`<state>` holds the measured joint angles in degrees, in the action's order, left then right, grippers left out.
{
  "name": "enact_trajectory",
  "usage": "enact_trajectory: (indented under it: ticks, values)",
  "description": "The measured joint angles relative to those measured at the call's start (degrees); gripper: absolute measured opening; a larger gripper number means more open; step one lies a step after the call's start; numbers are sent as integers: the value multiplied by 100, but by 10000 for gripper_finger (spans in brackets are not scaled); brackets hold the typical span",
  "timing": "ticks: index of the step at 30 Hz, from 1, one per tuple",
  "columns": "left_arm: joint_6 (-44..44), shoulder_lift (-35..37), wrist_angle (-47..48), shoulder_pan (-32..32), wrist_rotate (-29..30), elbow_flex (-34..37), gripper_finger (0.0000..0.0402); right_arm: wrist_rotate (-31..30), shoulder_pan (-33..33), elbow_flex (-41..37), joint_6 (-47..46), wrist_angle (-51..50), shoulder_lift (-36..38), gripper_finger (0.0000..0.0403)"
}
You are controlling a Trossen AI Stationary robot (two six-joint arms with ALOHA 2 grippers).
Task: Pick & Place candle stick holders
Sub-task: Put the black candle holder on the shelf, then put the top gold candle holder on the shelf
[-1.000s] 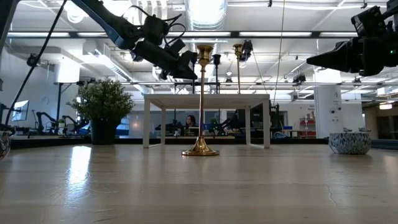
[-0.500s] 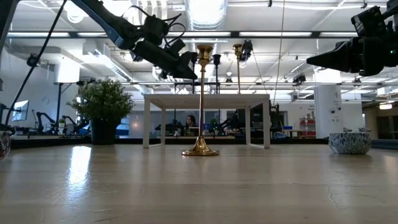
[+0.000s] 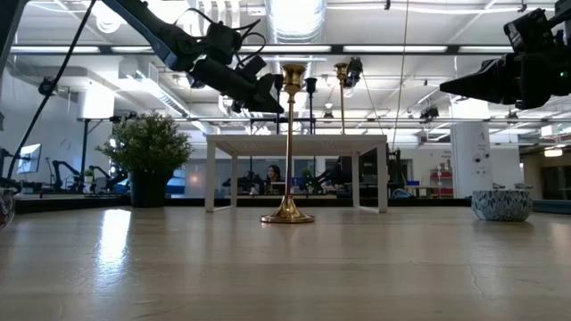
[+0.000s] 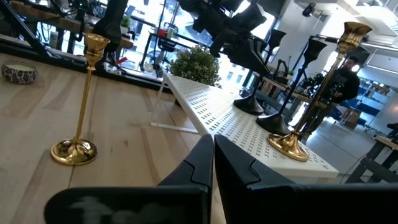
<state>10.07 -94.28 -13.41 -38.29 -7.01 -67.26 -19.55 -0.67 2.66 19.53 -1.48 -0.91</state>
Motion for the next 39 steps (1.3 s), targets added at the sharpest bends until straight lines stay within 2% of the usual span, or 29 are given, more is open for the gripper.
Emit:
enact_trajectory:
  ticks: [14, 27, 34, 39]
  values:
    - [-2, 0, -15, -58, -147, 0, 87, -1, 0, 0, 0, -2, 0, 8]
    - [-122, 0, -153, -146, -251, 0, 163, -1, 0, 0, 0, -2, 0, 8]
    - [-97, 31, 358, -153, -217, 0, 210, -2, 0, 0, 0, 0, 0, 8]
    - [178, 174, 689, -153, 139, -7, 226, -2, 0, 0, 0, 0, 1, 8]
